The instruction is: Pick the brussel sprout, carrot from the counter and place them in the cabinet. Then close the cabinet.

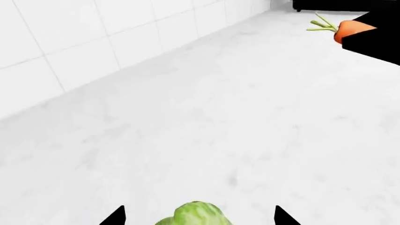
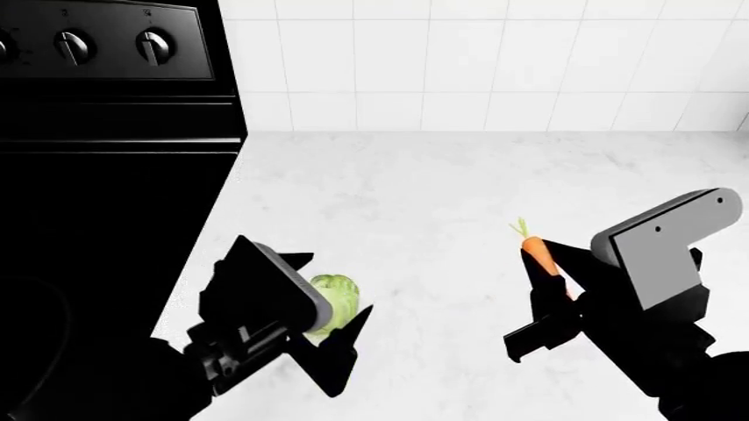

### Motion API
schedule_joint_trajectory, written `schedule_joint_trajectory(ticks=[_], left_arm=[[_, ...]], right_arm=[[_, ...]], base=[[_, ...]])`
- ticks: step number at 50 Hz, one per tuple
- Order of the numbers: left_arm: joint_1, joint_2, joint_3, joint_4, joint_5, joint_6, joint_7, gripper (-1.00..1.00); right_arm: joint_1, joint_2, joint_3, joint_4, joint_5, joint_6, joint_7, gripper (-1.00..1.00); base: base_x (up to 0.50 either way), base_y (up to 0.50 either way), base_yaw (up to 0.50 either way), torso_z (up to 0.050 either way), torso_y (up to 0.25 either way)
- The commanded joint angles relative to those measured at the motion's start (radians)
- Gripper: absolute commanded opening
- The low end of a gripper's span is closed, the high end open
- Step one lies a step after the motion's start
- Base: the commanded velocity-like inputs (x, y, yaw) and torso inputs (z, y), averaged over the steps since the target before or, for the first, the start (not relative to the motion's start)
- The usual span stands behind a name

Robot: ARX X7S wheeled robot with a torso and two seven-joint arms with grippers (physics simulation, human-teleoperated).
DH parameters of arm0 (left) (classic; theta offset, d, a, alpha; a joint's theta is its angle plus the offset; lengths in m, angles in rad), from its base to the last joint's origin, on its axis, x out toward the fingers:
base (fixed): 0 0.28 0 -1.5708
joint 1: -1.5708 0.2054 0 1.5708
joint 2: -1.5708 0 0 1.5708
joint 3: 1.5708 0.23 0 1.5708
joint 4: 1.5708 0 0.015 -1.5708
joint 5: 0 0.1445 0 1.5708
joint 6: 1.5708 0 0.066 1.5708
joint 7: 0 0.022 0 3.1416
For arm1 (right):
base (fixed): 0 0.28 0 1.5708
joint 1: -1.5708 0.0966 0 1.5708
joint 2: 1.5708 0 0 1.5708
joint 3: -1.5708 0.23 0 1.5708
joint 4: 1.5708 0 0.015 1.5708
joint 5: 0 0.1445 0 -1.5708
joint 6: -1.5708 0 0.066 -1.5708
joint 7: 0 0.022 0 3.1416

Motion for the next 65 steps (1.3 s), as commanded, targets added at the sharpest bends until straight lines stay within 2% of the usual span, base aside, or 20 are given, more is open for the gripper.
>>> schedule_joint_trajectory(ticks=[1,21,35,36,46,56,65], left_arm=[[0.021,-0.015,0.05,-0.053,0.038,0.062,0.001,1.0],[0.024,-0.014,0.108,-0.183,0.093,0.159,0.007,1.0],[0.035,-0.037,0.134,-0.208,0.112,0.169,0.006,1.0],[0.035,-0.038,0.133,-0.209,0.111,0.169,0.005,-1.0],[0.029,-0.035,0.102,-0.161,0.109,0.172,-0.023,-1.0],[0.024,-0.009,-0.007,-0.017,0.066,0.119,-0.091,-1.0],[-0.007,0.025,-0.104,0.099,0.039,0.062,-0.163,-1.0]], right_arm=[[0.002,0.004,-0.005,0.001,-0.006,-0.004,0.001,-1.0],[-0.011,0.011,-0.017,0.006,-0.023,-0.028,-0.01,-1.0],[-0.002,0.011,-0.024,0.005,-0.01,-0.026,0.0,-1.0],[-0.001,0.011,-0.024,0.005,-0.009,-0.026,0.001,-1.0],[0.005,0.02,-0.002,-0.006,0.025,-0.024,0.019,-1.0],[0.005,0.036,0.065,-0.053,0.061,-0.057,0.04,-1.0],[0.054,0.045,0.164,-0.092,0.18,-0.086,0.124,-1.0]], base=[[0.0,0.0,0.0,0.0,0.0],[0.0,0.0,0.0,0.0,0.0],[0.0,0.0,0.0,0.0,0.0],[0.0,0.0,0.0,0.0,0.0],[0.0,0.0,0.0,0.0,0.0],[0.0,0.0,0.0,0.0,0.0],[0.0,0.0,0.0,0.0,0.0]])
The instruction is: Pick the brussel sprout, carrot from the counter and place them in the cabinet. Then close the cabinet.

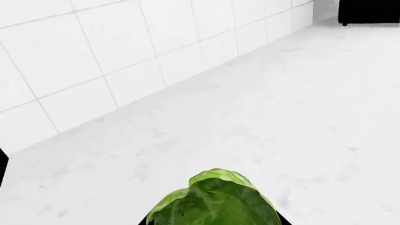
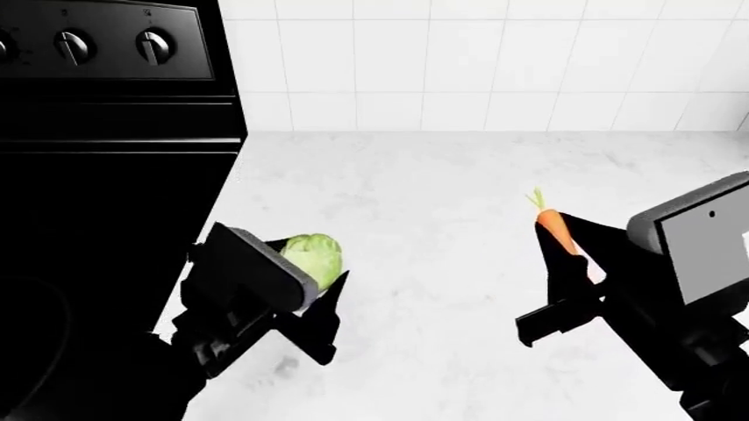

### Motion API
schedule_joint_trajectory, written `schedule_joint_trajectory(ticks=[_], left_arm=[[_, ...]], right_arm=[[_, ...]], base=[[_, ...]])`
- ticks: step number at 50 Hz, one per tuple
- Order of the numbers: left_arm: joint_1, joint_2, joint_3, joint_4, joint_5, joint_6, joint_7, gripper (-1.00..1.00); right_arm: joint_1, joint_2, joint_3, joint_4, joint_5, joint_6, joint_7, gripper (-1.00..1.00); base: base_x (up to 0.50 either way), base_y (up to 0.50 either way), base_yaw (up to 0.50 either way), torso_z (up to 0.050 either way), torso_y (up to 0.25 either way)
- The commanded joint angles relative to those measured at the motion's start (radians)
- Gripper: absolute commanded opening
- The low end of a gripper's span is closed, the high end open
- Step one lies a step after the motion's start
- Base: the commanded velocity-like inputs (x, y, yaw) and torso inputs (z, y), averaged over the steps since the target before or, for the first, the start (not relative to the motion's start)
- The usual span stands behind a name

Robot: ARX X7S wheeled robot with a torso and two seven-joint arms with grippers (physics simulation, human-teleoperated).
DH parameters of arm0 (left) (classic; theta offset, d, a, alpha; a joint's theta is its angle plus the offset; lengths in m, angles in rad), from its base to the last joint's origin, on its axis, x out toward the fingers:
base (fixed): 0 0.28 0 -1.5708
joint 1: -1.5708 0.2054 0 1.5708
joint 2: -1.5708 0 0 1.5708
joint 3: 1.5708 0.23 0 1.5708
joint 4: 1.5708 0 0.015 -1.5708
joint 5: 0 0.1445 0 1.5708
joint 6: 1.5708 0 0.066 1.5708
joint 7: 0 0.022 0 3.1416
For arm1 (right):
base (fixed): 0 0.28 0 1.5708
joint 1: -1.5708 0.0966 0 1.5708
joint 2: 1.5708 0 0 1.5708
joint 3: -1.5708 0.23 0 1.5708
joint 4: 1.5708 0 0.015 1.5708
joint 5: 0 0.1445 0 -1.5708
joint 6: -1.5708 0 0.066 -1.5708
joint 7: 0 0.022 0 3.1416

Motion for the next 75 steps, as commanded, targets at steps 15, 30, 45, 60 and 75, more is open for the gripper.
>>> schedule_joint_trajectory(ticks=[15,30,45,60,75], left_arm=[[-0.067,0.06,-0.223,0.252,-0.108,-0.162,-0.133,-1.0],[-0.066,0.055,-0.261,0.277,-0.134,-0.175,-0.148,-1.0],[-0.031,0.038,-0.243,0.257,-0.114,-0.119,-0.156,-1.0],[-0.044,0.04,-0.279,0.269,-0.136,-0.13,-0.175,-1.0],[-0.021,0.032,-0.275,0.272,-0.147,-0.109,-0.176,-1.0]], right_arm=[[0.21,0.022,0.149,-0.082,0.34,-0.118,0.259,-1.0],[0.457,-0.069,-0.015,-0.066,0.459,-0.165,0.418,-1.0],[0.527,-0.248,-0.13,0.045,0.273,-0.179,0.329,-1.0],[0.642,-0.35,-0.167,0.035,0.29,-0.223,0.363,-1.0],[0.846,-0.377,-0.167,0.057,0.358,-0.25,0.464,-1.0]], base=[[0.0,0.0,0.0,0.0,0.0],[0.0,0.0,0.0,0.0,0.0],[0.0,0.0,0.0,0.0,0.0],[0.0,0.0,0.0,0.0,0.0],[0.0,0.0,0.0,0.0,0.0]])
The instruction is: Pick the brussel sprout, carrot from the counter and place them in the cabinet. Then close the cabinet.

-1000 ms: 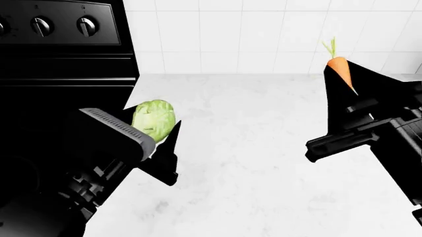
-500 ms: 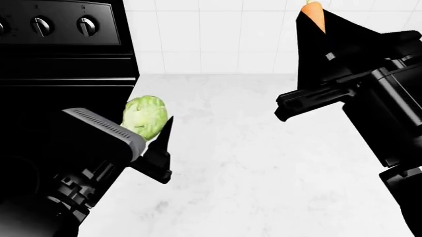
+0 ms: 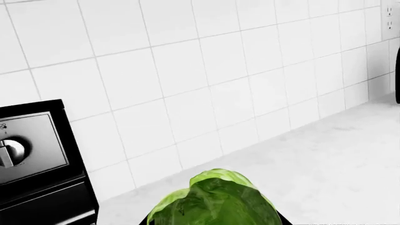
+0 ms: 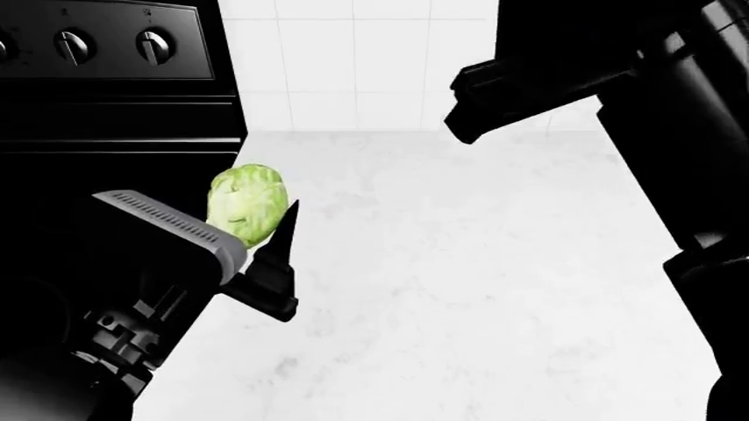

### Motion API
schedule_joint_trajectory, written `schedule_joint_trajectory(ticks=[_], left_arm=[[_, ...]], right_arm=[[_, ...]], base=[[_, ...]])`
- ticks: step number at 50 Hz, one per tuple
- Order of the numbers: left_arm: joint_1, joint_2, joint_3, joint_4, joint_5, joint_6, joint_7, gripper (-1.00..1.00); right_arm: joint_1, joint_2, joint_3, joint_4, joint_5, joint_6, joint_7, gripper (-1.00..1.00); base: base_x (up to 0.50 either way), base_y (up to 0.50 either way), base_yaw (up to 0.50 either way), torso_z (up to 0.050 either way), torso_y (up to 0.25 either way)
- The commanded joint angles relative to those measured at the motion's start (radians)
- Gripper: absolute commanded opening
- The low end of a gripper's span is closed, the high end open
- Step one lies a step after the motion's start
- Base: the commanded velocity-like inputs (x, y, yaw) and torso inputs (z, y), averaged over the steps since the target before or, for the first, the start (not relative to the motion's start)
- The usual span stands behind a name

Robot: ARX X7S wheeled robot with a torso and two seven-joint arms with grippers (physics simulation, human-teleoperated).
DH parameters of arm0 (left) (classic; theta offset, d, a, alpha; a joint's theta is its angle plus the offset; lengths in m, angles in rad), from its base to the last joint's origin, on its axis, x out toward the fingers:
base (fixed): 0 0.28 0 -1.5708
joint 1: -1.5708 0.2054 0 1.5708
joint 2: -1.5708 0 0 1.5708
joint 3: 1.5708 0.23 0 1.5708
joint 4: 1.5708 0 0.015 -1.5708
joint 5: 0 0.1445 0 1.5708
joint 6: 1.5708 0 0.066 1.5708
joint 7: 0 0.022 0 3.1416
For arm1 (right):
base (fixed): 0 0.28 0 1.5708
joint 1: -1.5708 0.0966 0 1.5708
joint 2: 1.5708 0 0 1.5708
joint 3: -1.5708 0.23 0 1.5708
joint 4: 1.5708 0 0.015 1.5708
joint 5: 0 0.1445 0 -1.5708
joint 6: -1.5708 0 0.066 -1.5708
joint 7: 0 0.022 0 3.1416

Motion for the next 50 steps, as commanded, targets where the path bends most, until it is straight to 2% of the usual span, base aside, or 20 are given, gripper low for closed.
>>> schedule_joint_trajectory(ticks=[1,7,29,38,50], left_arm=[[0.015,-0.006,-0.006,0.002,-0.016,0.017,-0.01,-1.0],[0.025,-0.012,-0.006,0.001,-0.02,0.028,-0.008,-1.0],[0.033,-0.029,-0.016,-0.007,-0.03,0.05,-0.017,-1.0],[0.035,-0.03,-0.02,-0.002,-0.042,0.048,-0.024,-1.0],[0.029,-0.037,-0.042,0.008,-0.069,0.035,-0.031,-1.0]], right_arm=[[0.151,-0.037,0.0,0.027,0.026,-0.026,0.06,-1.0],[0.225,-0.064,-0.007,0.068,0.007,-0.038,0.067,-1.0],[0.314,-0.196,0.019,0.136,-0.083,-0.158,0.063,-1.0],[0.408,-0.199,0.001,0.188,-0.133,-0.155,0.069,-1.0],[0.495,-0.159,-0.071,0.349,-0.333,-0.142,-0.037,-1.0]], base=[[0.0,0.0,0.0,0.0,0.0],[0.0,0.0,0.0,0.0,0.0],[0.0,0.0,0.0,0.0,0.0],[0.0,0.0,0.0,0.0,0.0],[0.0,0.0,0.0,0.0,0.0]])
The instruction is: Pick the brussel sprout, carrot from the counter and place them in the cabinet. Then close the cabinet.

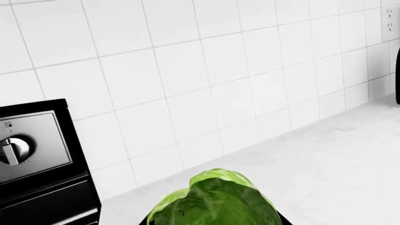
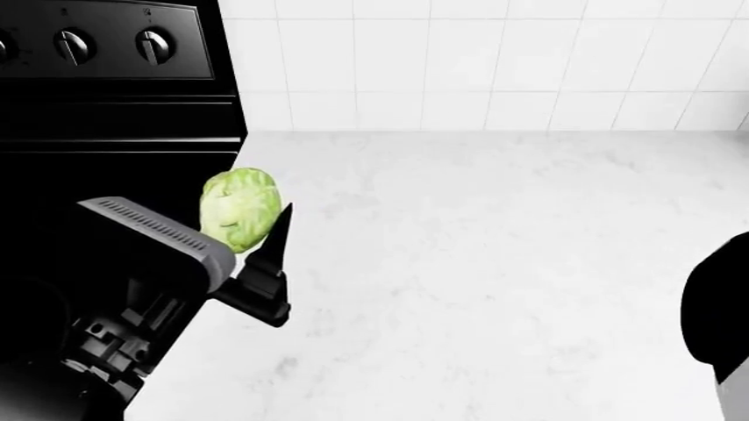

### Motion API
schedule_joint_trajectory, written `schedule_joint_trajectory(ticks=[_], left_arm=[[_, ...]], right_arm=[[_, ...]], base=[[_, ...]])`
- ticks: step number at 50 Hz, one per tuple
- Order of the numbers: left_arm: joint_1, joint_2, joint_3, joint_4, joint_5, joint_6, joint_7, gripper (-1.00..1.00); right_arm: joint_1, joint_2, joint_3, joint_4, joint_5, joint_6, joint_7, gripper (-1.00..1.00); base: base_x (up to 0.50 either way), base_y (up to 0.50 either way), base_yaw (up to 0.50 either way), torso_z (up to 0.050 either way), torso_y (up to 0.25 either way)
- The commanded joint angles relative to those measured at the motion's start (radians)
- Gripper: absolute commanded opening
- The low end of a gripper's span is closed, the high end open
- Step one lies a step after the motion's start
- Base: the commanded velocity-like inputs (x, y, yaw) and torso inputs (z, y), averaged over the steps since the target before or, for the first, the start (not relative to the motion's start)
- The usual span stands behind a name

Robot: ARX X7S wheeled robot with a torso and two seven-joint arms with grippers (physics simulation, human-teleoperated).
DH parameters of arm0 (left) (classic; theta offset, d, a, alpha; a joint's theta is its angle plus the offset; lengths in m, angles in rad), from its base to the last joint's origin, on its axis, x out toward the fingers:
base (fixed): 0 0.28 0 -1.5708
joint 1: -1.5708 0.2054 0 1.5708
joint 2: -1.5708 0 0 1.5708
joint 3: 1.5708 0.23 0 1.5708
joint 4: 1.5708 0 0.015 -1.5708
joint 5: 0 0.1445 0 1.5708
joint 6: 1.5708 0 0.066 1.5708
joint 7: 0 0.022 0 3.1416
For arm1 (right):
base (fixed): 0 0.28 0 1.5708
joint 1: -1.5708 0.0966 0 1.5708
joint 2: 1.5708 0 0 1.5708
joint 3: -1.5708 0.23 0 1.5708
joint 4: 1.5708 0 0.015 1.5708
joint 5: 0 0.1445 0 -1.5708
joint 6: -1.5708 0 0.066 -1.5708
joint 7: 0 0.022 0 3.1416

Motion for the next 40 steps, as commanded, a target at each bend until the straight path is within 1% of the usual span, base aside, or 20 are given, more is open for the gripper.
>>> schedule_joint_trajectory(ticks=[1,5,11,22,30,35,40], left_arm=[[-0.004,-0.006,-0.018,0.004,-0.027,-0.002,-0.014,-1.0],[-0.001,-0.01,-0.017,0.0,-0.028,0.004,-0.015,-1.0],[-0.005,-0.012,-0.002,-0.006,-0.025,0.008,-0.021,-1.0],[-0.006,-0.015,0.002,-0.007,-0.033,0.011,-0.029,-1.0],[0.003,-0.017,0.022,-0.017,-0.025,0.033,-0.03,-1.0],[0.011,-0.025,0.019,-0.023,-0.023,0.045,-0.028,-1.0],[0.015,-0.029,0.017,-0.025,-0.025,0.049,-0.03,-1.0]], right_arm=[[0.084,0.029,-0.051,0.129,-0.156,0.007,-0.071,-1.0],[0.102,0.052,-0.087,0.18,-0.217,0.014,-0.111,-1.0],[0.122,0.057,-0.135,0.25,-0.295,-0.009,-0.185,-1.0],[0.132,0.057,-0.147,0.269,-0.311,-0.018,-0.201,-1.0],[0.191,0.002,-0.156,0.462,-0.389,-0.122,-0.316,-1.0],[0.218,-0.054,-0.137,0.561,-0.396,-0.197,-0.374,-1.0],[0.267,-0.092,-0.134,0.633,-0.402,-0.234,-0.414,-1.0]], base=[[0.0,0.0,0.0,0.0,0.0],[0.0,0.0,0.0,0.0,0.0],[0.0,0.0,0.0,0.003,0.0],[0.0,0.0,0.0,0.0,0.0],[0.0,0.0,0.0,0.0,0.0],[0.0,0.0,0.0,0.0,0.0],[0.0,0.0,0.0,0.0,0.0]])
